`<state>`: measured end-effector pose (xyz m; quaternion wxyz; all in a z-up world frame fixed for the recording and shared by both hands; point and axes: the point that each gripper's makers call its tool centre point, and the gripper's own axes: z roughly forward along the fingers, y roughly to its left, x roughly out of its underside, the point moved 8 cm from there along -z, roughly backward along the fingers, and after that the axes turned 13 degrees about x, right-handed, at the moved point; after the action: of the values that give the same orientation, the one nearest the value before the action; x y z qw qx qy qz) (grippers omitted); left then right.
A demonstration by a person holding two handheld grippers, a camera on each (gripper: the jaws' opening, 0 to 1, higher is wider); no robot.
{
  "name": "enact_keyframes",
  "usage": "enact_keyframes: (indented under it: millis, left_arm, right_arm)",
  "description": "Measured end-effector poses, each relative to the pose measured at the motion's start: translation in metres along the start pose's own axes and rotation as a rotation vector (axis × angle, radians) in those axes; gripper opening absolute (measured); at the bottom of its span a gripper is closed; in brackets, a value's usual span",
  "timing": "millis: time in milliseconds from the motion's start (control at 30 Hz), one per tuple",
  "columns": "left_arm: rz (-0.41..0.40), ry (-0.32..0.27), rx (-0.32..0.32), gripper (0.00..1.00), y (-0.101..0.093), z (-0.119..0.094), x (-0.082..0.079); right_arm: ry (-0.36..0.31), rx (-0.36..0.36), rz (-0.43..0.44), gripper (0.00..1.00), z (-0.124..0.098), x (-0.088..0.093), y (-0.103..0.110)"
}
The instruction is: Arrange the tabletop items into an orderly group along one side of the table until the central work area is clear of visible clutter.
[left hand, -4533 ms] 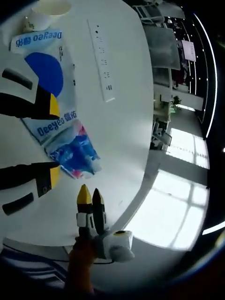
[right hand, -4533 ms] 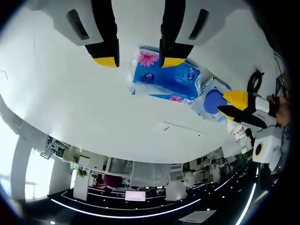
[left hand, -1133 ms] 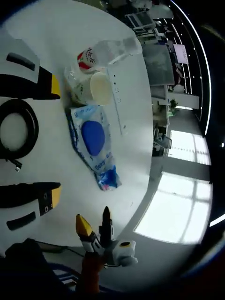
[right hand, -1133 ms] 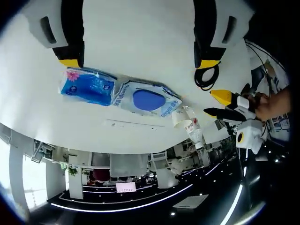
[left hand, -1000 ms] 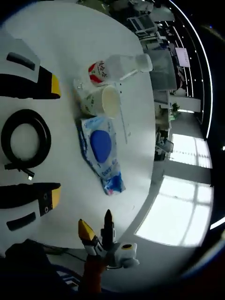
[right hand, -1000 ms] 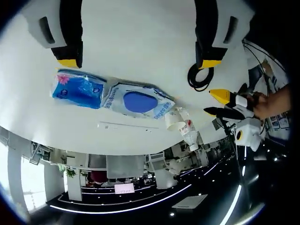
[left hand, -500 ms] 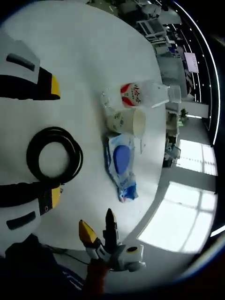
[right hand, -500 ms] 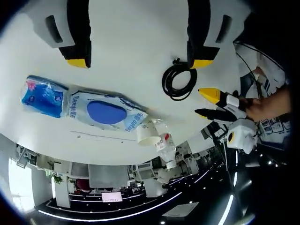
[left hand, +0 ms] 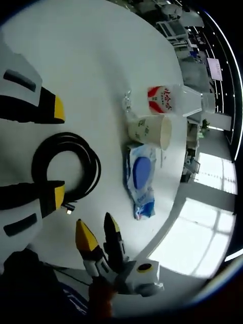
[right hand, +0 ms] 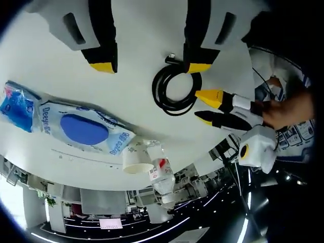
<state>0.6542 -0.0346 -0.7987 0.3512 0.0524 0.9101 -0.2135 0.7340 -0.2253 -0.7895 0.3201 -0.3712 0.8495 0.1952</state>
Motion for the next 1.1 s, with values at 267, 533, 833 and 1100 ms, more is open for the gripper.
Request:
enact_keyframes:
  millis: [267,533,833,1100]
  left_arm:
    - [-0.002,0.039,-0.033,0.37,-0.006,-0.003,0.001]
    - [-0.025,0.043,-0.056,0.36,0.006,-0.001,0.004]
    - [-0.021,0.029,-0.072,0.30,0.005,0.001,0.007]
    - [0.031,0.024,-0.094,0.29,0.009,0.004,0.008]
  right_arm:
    - [0.001,0.021,0.002,0.35,0.013,-0.006,0.013]
    - [0.026,0.025,-0.062,0.31,0.029,-0.006,0.023]
    - [0.058,-0.001,-0.108,0.29,0.037,-0.004,0.040]
    - [0.056,0.004,-0.084,0.29,0.037,-0.001,0.040]
